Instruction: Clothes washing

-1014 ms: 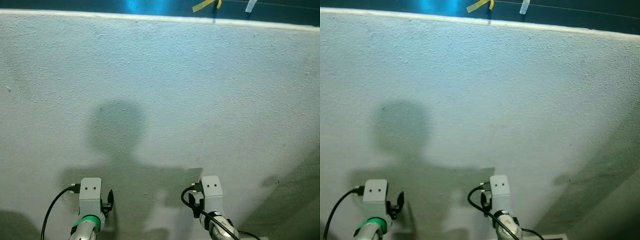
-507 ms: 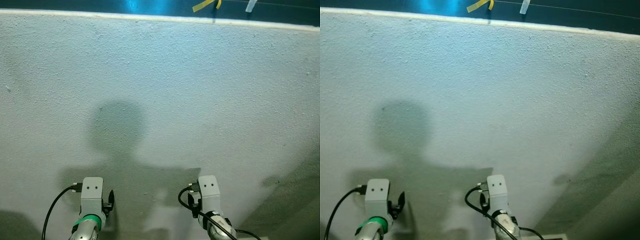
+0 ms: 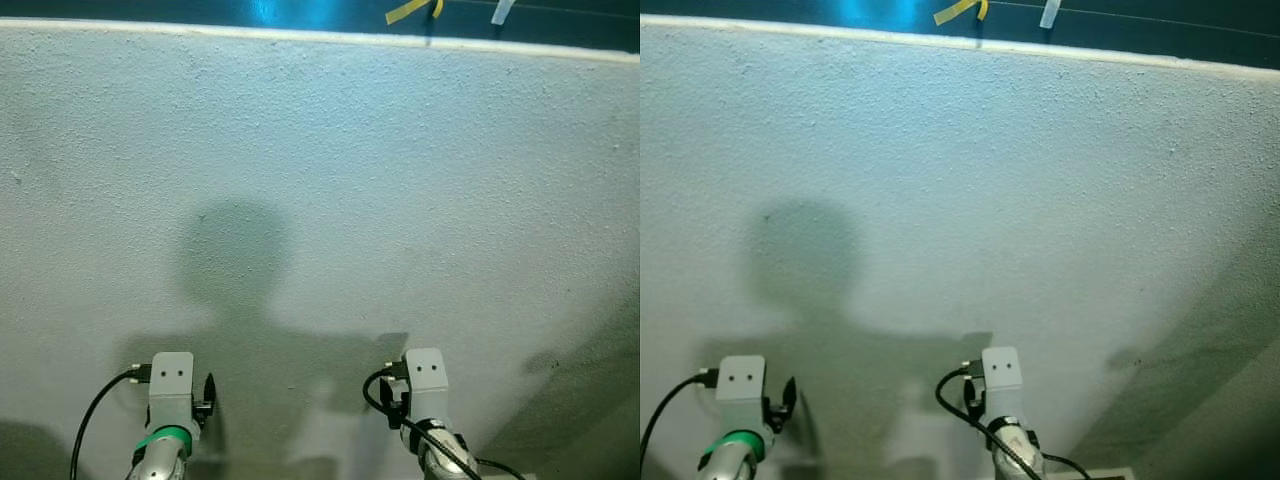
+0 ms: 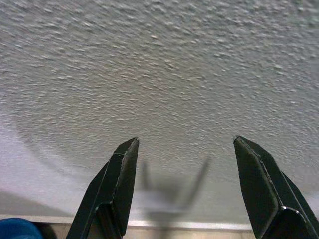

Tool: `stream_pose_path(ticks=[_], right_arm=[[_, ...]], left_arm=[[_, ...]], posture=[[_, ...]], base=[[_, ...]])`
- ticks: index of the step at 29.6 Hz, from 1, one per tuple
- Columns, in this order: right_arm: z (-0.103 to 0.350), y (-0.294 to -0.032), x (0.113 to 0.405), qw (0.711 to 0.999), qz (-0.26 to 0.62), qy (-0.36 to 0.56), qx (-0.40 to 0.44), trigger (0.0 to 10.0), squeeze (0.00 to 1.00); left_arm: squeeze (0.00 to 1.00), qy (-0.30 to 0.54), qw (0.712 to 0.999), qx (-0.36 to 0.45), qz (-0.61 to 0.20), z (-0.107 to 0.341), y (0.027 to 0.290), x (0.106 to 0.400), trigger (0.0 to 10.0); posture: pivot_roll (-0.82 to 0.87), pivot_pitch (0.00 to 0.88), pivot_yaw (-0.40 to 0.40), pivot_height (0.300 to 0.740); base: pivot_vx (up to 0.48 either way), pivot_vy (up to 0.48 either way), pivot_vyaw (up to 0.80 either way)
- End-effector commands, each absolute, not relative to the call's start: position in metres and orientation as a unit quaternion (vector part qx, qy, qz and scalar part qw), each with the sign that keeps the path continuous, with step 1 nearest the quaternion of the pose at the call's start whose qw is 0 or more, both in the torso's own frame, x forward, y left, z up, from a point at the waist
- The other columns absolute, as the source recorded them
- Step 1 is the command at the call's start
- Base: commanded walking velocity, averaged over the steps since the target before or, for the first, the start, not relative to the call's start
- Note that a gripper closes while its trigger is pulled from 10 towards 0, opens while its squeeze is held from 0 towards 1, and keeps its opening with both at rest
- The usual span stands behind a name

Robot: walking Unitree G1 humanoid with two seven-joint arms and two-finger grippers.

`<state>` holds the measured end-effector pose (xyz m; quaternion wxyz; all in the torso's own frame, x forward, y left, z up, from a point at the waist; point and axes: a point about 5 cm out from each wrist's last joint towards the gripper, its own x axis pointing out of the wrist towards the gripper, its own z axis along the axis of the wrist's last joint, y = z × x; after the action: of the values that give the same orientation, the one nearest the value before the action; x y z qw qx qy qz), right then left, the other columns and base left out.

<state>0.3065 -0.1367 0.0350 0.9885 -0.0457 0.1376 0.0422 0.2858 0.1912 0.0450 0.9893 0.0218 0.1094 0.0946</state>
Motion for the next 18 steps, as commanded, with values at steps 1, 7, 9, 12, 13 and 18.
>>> stream_pose_path(ticks=[1, 7, 9, 12, 13, 18], right_arm=[[0.0311, -0.1399, 0.3049, 0.987, 0.039, 0.146, -0.055, 10.0, 0.0], [0.0295, -0.1392, 0.3048, 0.987, 0.036, 0.153, -0.034, 10.0, 0.0], [0.0296, -0.1392, 0.3047, 0.988, 0.037, 0.151, -0.023, 10.0, 0.0], [0.0295, -0.1396, 0.3047, 0.987, 0.038, 0.153, -0.021, 10.0, 0.0], [0.0295, -0.1396, 0.3047, 0.987, 0.038, 0.153, -0.021, 10.0, 0.0], [0.0292, -0.1402, 0.3045, 0.987, 0.041, 0.155, -0.019, 10.0, 0.0]], left_arm=[[0.0, 0.13, 0.987, 0.014, 0.094, 0.0368, 0.19, 0.2821, 10.0], [0.0, 0.121, 0.988, 0.022, 0.093, 0.0384, 0.1905, 0.2827, 10.0], [0.0, 0.113, 0.989, 0.026, 0.091, 0.0398, 0.19, 0.2829, 10.0], [0.0, 0.109, 0.99, 0.02, 0.086, 0.0405, 0.1882, 0.2829, 10.0], [0.0, 0.109, 0.99, 0.02, 0.086, 0.0405, 0.1882, 0.2829, 10.0], [0.0, 0.094, 0.992, 0.025, 0.082, 0.0432, 0.1862, 0.2821, 10.0]], posture=[[0.0, 0.024, -0.014, 0.74], [0.0, 0.025, -0.014, 0.74], [0.0, 0.026, -0.015, 0.74], [0.0, 0.028, -0.018, 0.74], [0.0, 0.028, -0.018, 0.74], [0.01, 0.029, -0.019, 0.74]], base=[[0.0, 0.0, 0.0], [0.0, 0.0, -0.13], [0.0, 0.0, -0.8], [0.0, 0.0, -0.8], [0.0, 0.0, -0.8], [0.0, 0.0, -0.8]])
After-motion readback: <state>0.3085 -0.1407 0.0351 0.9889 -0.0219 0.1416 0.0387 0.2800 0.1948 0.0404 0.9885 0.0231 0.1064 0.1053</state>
